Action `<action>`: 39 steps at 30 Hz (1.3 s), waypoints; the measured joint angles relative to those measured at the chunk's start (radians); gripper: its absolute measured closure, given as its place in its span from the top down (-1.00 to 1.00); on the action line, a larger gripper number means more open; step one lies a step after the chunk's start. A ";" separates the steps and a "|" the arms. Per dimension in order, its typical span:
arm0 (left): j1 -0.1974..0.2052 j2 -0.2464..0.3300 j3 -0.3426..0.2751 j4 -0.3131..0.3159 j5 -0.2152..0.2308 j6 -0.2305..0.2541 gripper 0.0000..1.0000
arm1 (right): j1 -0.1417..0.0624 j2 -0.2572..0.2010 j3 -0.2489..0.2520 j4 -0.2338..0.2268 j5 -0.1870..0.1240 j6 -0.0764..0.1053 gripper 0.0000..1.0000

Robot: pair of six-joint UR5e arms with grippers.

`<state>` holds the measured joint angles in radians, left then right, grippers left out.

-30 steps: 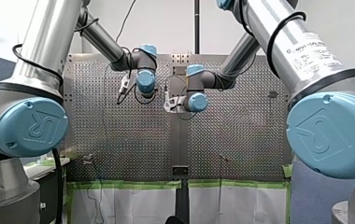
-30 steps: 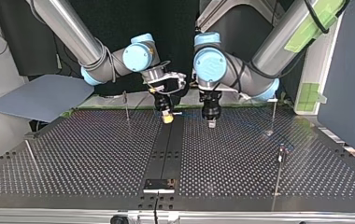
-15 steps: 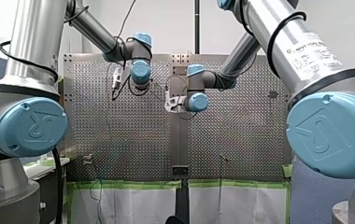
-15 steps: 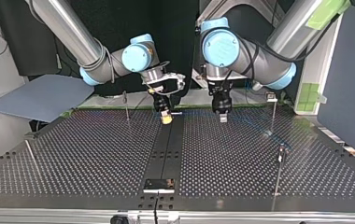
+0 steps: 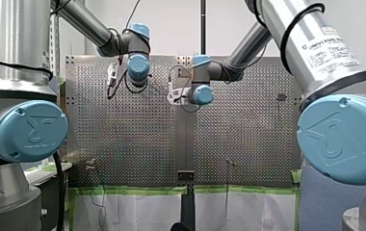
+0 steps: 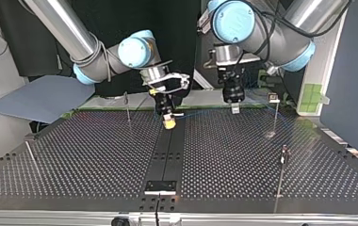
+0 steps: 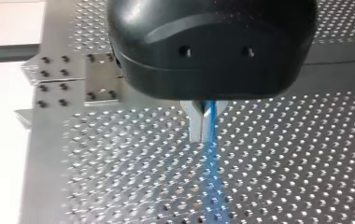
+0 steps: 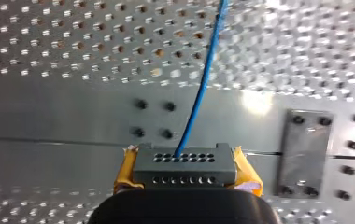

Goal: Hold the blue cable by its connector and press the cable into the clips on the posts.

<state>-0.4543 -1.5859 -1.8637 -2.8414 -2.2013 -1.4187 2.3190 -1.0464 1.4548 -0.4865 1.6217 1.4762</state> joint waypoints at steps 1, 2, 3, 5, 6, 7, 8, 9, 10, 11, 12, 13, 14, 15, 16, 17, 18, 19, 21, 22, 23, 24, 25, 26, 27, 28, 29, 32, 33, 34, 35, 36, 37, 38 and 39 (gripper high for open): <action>0.000 0.008 -0.001 0.001 -0.001 -0.002 -1.00 | 0.002 -0.005 0.000 0.000 -0.001 -0.001 -1.00; -0.001 0.019 -0.003 0.000 -0.001 -0.004 -1.00 | 0.004 -0.009 0.000 0.001 -0.001 -0.001 -1.00; -0.001 0.026 -0.004 -0.001 -0.002 -0.006 -1.00 | 0.005 -0.013 0.000 0.001 -0.002 -0.002 -1.00; -0.001 0.044 -0.005 -0.005 -0.004 -0.009 -1.00 | 0.009 -0.020 0.000 0.001 -0.003 -0.004 -1.00; -0.001 0.052 -0.005 -0.006 -0.007 -0.010 -1.00 | 0.011 -0.023 0.000 0.002 -0.003 -0.005 -1.00; 0.000 0.060 -0.005 -0.006 -0.011 -0.011 -1.00 | 0.012 -0.025 0.000 0.002 -0.003 -0.005 -1.00; 0.002 0.071 -0.005 -0.007 -0.017 -0.012 -1.00 | 0.014 -0.027 0.000 0.002 -0.004 -0.006 -1.00; 0.003 0.079 -0.006 -0.007 -0.019 -0.013 -1.00 | 0.015 -0.028 0.000 0.002 -0.005 -0.006 -1.00; 0.005 0.087 -0.006 -0.008 -0.022 -0.014 -1.00 | 0.016 -0.029 0.000 0.002 -0.006 -0.006 -1.00; 0.008 0.094 -0.006 -0.007 -0.024 -0.015 -1.00 | 0.017 -0.030 0.000 0.002 -0.007 -0.006 -1.00; 0.011 0.098 -0.006 -0.007 -0.026 -0.016 -1.00 | 0.018 -0.030 0.000 0.001 -0.009 -0.007 -1.00; 0.013 0.101 -0.006 -0.006 -0.028 -0.016 -1.00 | 0.020 -0.031 0.000 0.001 -0.011 -0.007 -1.00; 0.017 0.104 -0.006 -0.003 -0.030 -0.017 -1.00 | 0.021 -0.031 0.000 0.000 -0.013 -0.007 -1.00; 0.020 0.105 -0.006 -0.002 -0.031 -0.018 -1.00 | 0.022 -0.032 0.000 -0.001 -0.014 -0.007 -1.00; 0.022 0.106 -0.006 0.000 -0.031 -0.018 -1.00 | 0.023 -0.033 0.000 -0.002 -0.016 -0.008 -1.00; 0.027 0.106 -0.006 0.002 -0.031 -0.017 -1.00 | 0.024 -0.034 -0.001 -0.002 -0.017 -0.008 -1.00; 0.030 0.106 -0.006 0.003 -0.031 -0.016 -1.00 | 0.024 -0.036 -0.001 -0.002 -0.019 -0.008 -1.00; 0.033 0.106 -0.006 0.005 -0.030 -0.016 -1.00 | 0.025 -0.039 -0.001 -0.003 -0.022 -0.008 -1.00; 0.039 0.104 -0.006 0.008 -0.029 -0.014 -1.00 | 0.026 -0.046 -0.001 -0.004 -0.026 -0.006 -1.00; 0.042 0.104 -0.006 0.008 -0.028 -0.014 -1.00 | 0.027 -0.051 -0.001 -0.004 -0.031 -0.004 -1.00; 0.046 0.103 -0.006 0.009 -0.025 -0.013 -1.00 | 0.027 -0.056 -0.001 -0.005 -0.036 -0.003 -1.00; 0.049 0.103 -0.006 0.010 -0.024 -0.013 -1.00 | 0.028 -0.061 -0.001 -0.006 -0.041 -0.001 -1.00; 0.052 0.102 -0.006 0.010 -0.023 -0.013 -1.00 | 0.028 -0.067 -0.002 -0.007 -0.048 0.001 -1.00; 0.056 0.102 -0.006 0.010 -0.022 -0.013 -1.00 | 0.029 -0.072 -0.003 -0.007 -0.055 0.003 -1.00; 0.060 0.101 -0.006 0.011 -0.021 -0.013 -1.00 | 0.029 -0.077 -0.004 -0.007 -0.061 0.004 -1.00; 0.064 0.100 -0.006 0.011 -0.021 -0.013 -1.00 | 0.031 -0.083 -0.006 -0.007 -0.067 0.005 -1.00; 0.069 0.098 -0.006 0.011 -0.021 -0.014 -1.00 | 0.032 -0.087 -0.007 -0.008 -0.071 0.006 -1.00; 0.083 0.092 -0.006 0.011 -0.022 -0.018 -1.00 | 0.036 -0.100 -0.013 -0.008 -0.078 0.006 -1.00; 0.087 0.091 -0.006 0.011 -0.022 -0.020 -1.00 | 0.038 -0.104 -0.015 -0.008 -0.079 0.006 -1.00; 0.091 0.091 -0.006 0.011 -0.023 -0.022 -1.00 | 0.040 -0.108 -0.018 -0.008 -0.081 0.006 -1.00; 0.097 0.090 -0.006 0.011 -0.022 -0.024 -1.00 | 0.043 -0.111 -0.021 -0.007 -0.082 0.006 -1.00; 0.102 0.090 -0.005 0.011 -0.022 -0.026 -1.00 | 0.044 -0.112 -0.022 -0.007 -0.082 0.007 -1.00; 0.108 0.090 -0.005 0.011 -0.020 -0.027 -1.00 | 0.046 -0.115 -0.025 -0.006 -0.083 0.007 -1.00; 0.115 0.090 -0.005 0.010 -0.016 -0.028 -1.00 | 0.048 -0.116 -0.027 -0.005 -0.084 0.007 -1.00; 0.122 0.090 -0.005 0.010 -0.011 -0.029 -1.00 | 0.050 -0.117 -0.029 -0.004 -0.084 0.007 -1.00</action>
<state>-0.3327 -1.4962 -1.8691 -2.8316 -2.2125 -1.4475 2.3686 -1.1633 1.4255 -0.4906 1.5378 1.4834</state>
